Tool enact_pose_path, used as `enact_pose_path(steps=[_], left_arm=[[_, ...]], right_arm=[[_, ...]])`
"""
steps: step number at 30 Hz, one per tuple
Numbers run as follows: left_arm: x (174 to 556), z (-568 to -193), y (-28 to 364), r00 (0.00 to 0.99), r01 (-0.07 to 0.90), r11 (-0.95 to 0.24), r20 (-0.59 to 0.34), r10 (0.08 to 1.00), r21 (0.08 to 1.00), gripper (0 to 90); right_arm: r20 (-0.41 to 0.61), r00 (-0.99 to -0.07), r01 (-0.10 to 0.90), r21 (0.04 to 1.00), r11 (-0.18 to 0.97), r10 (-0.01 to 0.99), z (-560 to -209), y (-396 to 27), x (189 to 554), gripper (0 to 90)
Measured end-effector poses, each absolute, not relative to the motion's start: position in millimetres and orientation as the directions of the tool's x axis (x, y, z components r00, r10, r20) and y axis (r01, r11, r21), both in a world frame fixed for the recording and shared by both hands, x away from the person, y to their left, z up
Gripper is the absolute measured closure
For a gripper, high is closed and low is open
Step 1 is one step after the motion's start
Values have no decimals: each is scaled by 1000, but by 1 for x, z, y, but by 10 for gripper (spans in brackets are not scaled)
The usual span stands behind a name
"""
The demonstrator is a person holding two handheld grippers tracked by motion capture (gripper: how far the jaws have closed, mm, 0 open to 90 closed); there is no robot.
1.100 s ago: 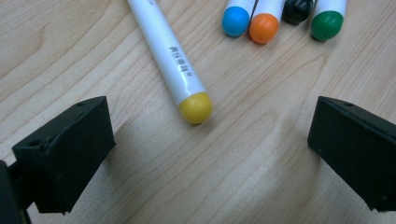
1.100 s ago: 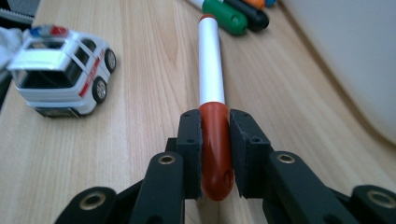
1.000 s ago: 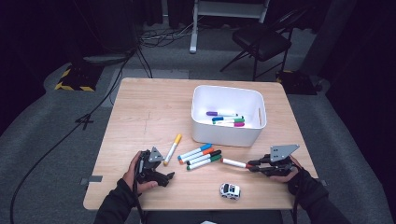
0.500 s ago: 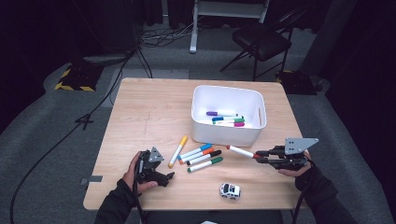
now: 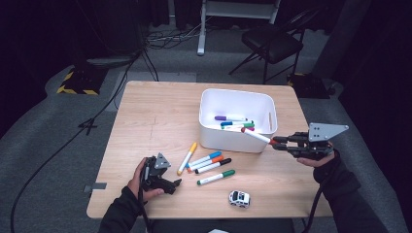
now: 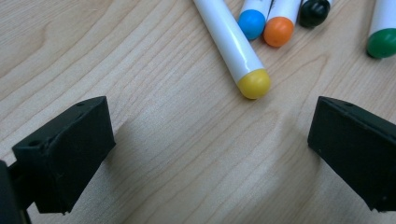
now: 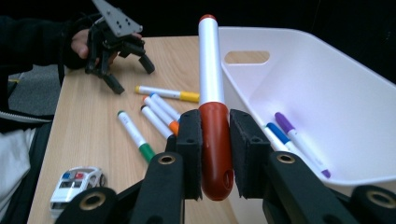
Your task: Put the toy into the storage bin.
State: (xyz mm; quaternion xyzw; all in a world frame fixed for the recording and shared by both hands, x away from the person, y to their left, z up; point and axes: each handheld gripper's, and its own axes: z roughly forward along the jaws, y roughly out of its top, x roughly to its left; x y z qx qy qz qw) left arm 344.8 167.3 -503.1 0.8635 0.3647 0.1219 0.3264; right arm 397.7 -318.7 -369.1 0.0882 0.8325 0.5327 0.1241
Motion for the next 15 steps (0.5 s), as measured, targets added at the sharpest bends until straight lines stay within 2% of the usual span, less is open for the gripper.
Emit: enact_pose_path(steps=[15], left_arm=[[345, -503, 167, 704, 549, -521, -25, 710, 654, 6]], right_arm=[[-151, -935, -5, 909, 417, 320, -335, -306, 432, 751]])
